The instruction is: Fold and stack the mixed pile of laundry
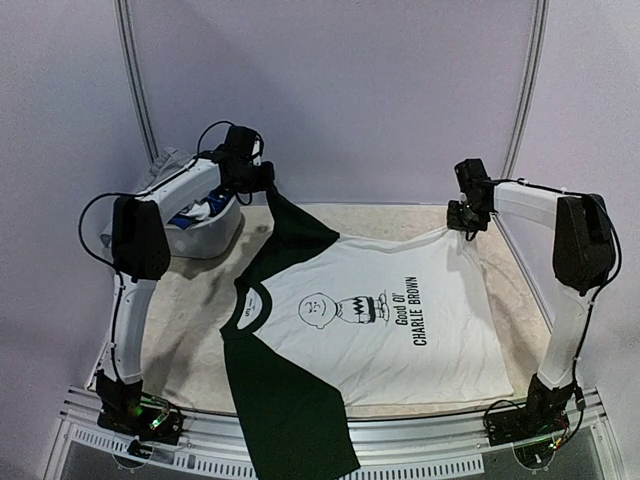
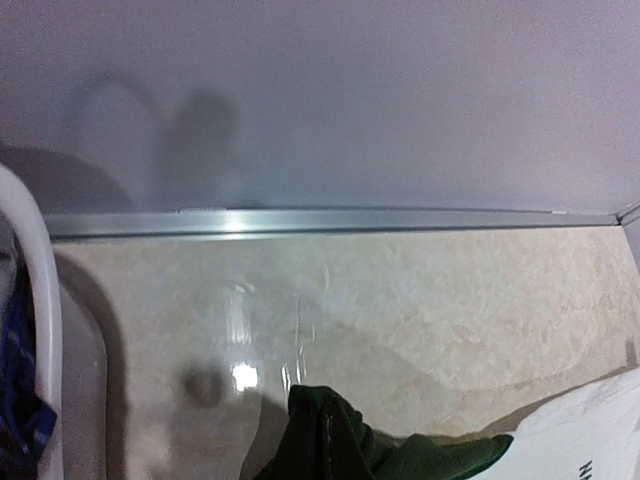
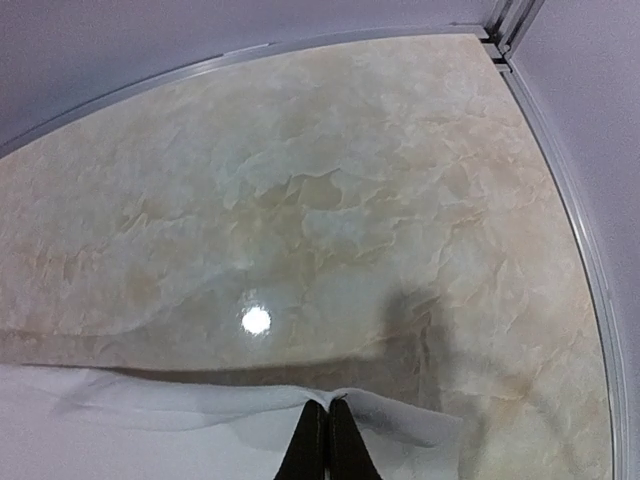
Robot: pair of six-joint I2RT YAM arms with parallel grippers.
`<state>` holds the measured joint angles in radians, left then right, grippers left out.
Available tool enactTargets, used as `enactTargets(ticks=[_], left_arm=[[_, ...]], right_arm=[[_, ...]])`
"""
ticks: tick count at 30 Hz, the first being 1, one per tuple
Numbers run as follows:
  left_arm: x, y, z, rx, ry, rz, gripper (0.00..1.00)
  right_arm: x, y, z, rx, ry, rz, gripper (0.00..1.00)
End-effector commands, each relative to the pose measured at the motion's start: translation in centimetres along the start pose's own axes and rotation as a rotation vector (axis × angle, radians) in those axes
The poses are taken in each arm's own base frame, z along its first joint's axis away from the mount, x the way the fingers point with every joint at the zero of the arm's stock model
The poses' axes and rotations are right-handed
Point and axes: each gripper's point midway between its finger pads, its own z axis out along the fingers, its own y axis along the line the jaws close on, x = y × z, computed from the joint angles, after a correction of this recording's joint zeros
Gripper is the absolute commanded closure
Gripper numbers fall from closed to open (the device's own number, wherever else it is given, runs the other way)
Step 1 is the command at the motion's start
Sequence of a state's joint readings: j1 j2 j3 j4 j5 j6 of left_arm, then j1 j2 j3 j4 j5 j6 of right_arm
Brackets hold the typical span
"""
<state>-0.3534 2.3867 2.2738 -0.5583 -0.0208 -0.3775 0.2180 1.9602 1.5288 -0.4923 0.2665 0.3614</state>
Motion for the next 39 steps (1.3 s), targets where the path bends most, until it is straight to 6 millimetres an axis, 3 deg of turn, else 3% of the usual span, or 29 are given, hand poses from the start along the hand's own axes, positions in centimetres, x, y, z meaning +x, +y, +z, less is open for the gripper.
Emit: enactTargets(ticks=[1,3,5,6,8,9,11,12,15,19,24,28,32,36,39], left_arm=[[-2.4,0.3,1.9,0.027,-0.093,0.007,1.0],[-3.3,-0.2,2.9,0.066,-0.147,0.004,1.0],[-3.9,-0.6,4.1,0.096,-0.201,-0.002,0.97],[-3.5,-0.2,5.4,0.093,-0.204,-0.019,0.85],[-3.8,0.5,6.7,0.095,-0.208,-0.076,0.47],[-3.7,0.6,7.2,0.122,-0.2,-0.109,0.31],[-4.8,0.5,6.8,0.194,-0.211,-0.18,0.07],[-5.4,0.3,6.3,0.22,-0.219,-0.192,0.02],[-7.4,-0.7,3.5,0.256,-0.25,-0.171,0.0],[-8.5,-2.1,-0.4,0.275,-0.254,-0.121,0.01],[-7.5,-2.8,-4.7,0.237,-0.237,-0.058,0.05],[-4.7,-3.1,-6.2,0.22,-0.193,-0.06,0.11],[-1.1,-3.2,-6.2,0.21,-0.126,-0.099,0.18],[3.2,-1.7,-5.6,0.167,-0.029,-0.189,0.27],[6.8,-1.2,-6.9,0.126,0.03,-0.187,0.31]], right_arm=[[-1.9,-2.6,2.4,0.079,-0.014,0.079,0.99],[-2.3,-2.7,3.8,0.074,-0.005,0.112,0.99],[-2.8,-2.8,4.8,0.068,0.008,0.138,0.91],[-2.9,-2.8,5.3,0.063,0.021,0.159,0.78],[-2.7,-2.9,6.7,0.053,0.046,0.195,0.44],[-2.6,-3.2,7.3,0.051,0.052,0.222,0.36],[-3.0,-3.0,7.5,0.032,0.04,0.254,0.23],[-3.6,-3.0,7.2,0.024,0.026,0.264,0.22],[-5.5,-2.7,5.4,-0.002,-0.009,0.27,0.22],[-8.2,-2.4,1.9,-0.037,-0.065,0.259,0.21],[-9.1,-1.1,-2.2,-0.093,-0.097,0.205,0.19],[-7.1,1.1,-3.3,-0.163,-0.073,0.153,0.25],[-4.6,4.2,-3.9,-0.363,-0.024,0.156,0.34],[-0.7,6.3,-4.2,-0.462,0.051,0.152,0.38],[1.8,7.6,-5.4,-0.465,0.071,0.101,0.38]])
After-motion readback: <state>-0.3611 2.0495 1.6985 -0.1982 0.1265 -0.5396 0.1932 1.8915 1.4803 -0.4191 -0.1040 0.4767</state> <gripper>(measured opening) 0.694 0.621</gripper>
